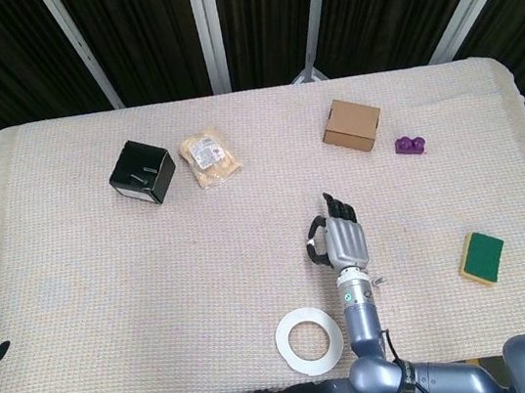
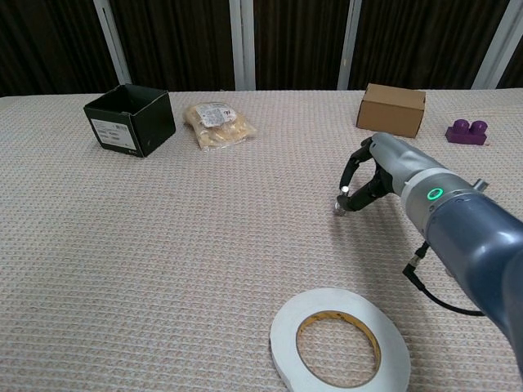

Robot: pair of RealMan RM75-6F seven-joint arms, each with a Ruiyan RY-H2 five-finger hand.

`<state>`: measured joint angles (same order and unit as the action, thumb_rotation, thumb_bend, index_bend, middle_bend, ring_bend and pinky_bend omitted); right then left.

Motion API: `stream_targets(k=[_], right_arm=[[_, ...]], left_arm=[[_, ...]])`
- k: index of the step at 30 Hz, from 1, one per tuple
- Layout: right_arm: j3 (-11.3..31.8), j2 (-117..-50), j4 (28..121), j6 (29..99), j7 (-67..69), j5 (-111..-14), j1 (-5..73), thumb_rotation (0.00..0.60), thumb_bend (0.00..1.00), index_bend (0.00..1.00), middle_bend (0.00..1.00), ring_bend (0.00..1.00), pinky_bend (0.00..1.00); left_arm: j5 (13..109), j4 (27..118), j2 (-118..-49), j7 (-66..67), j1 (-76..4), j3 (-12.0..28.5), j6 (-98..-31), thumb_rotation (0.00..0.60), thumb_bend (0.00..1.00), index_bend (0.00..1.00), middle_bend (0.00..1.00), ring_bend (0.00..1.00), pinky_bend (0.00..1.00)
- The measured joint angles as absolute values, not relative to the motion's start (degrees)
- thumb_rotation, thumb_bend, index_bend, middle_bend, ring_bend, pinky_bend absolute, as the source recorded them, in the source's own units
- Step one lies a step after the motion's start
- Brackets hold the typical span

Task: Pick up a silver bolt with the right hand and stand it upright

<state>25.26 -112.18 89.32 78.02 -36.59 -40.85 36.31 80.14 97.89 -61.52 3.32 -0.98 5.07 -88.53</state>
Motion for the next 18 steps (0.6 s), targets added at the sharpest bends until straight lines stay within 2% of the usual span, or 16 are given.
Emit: stream_targets(k=[18], right_arm=[[25.25,-111.84,88.79,77.35,-36.15,-39.40,36.81,0.600,0.36,0.56,0.00,0.03,0.00]], left_arm=[[80.02,97.92,-61.46,3.30,-0.98,5.08,-88.48,0.600,0.15,0.18,0.14,0.01,0.05]])
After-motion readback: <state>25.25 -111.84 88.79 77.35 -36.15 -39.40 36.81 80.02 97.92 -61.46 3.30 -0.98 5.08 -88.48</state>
